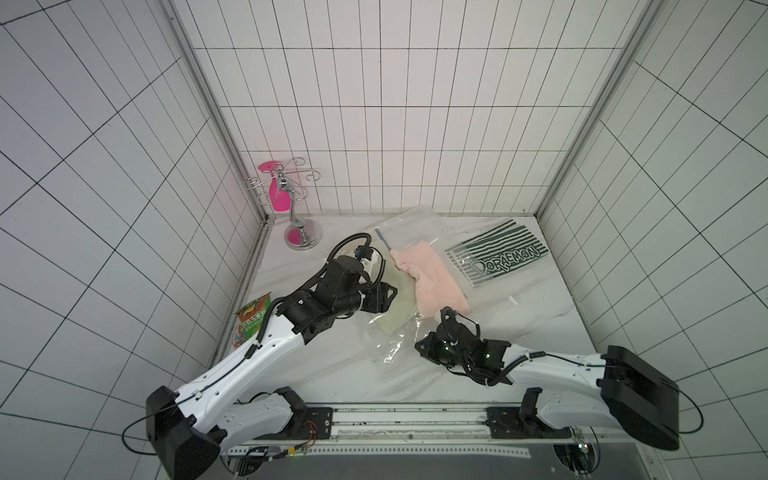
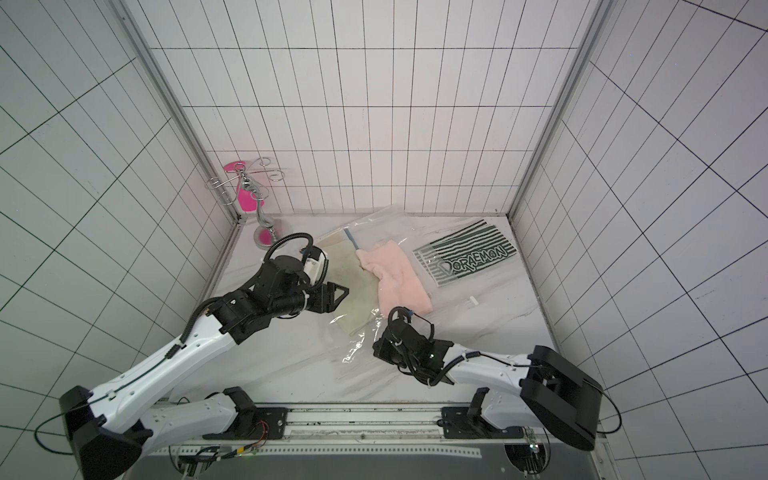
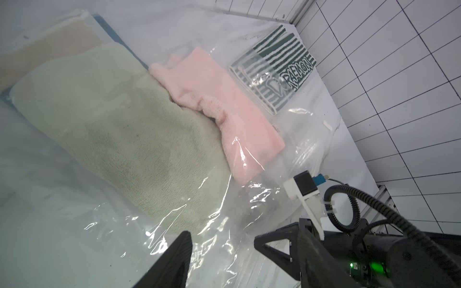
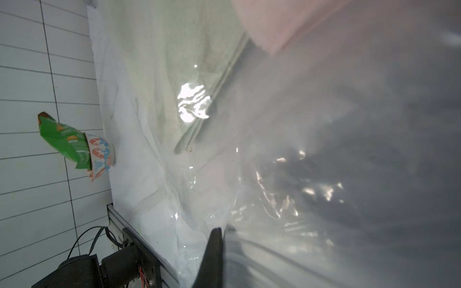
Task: Place the folded towel into the vacuum bag
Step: Adjust the vacuum bag at the center of the board.
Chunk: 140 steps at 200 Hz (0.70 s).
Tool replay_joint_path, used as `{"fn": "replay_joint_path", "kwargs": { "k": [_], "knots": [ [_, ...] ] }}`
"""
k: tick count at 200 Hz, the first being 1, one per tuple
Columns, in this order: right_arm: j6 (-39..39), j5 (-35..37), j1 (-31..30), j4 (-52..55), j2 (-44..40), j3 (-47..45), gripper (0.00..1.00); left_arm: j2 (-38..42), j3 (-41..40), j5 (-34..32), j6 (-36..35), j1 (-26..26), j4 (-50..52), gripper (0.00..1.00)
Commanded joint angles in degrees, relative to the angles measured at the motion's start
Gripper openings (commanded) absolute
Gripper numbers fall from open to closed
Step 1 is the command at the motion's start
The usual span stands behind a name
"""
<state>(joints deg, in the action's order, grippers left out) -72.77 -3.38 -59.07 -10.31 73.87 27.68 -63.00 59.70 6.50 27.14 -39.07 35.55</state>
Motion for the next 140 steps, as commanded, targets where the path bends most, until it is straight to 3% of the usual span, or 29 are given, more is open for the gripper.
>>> {"fn": "replay_joint_path", "kwargs": {
  "k": [1,20,51,69,89,118,140],
  "knots": [
    [-0.5,-6.3,-4.6,-10.3,7.5,10.1,0.00,2.1,2.3,-5.4,-0.4,2.1,1.9,0.68],
    [-0.9,-10.5,-6.1,-13.4,13.6,14.1,0.01,2.5,2.3,-6.9,-0.1,4.0,3.1,0.68],
    [-2.0,-9.5,-4.6,-9.0,8.7,9.5,0.39,3.5,2.4,-6.0,-0.5,5.7,4.5,0.68],
    [1.3,-7.0,-3.9,3.9,-0.1,7.7,0.52,3.3,2.2,-3.6,-1.5,5.9,4.1,0.68],
    [2.6,-4.5,-3.1,17.3,-9.8,6.2,0.58,2.5,1.1,-0.3,-2.5,6.0,2.0,0.68],
    [-1.8,-2.6,-1.1,22.3,-22.0,-1.2,0.59,0.1,-0.3,7.1,-0.5,5.7,-2.2,0.68],
    [-5.1,0.7,2.7,28.3,-31.3,-3.7,0.59,-2.3,-1.4,7.8,0.3,0.6,-3.7,0.67]
  ]
}}
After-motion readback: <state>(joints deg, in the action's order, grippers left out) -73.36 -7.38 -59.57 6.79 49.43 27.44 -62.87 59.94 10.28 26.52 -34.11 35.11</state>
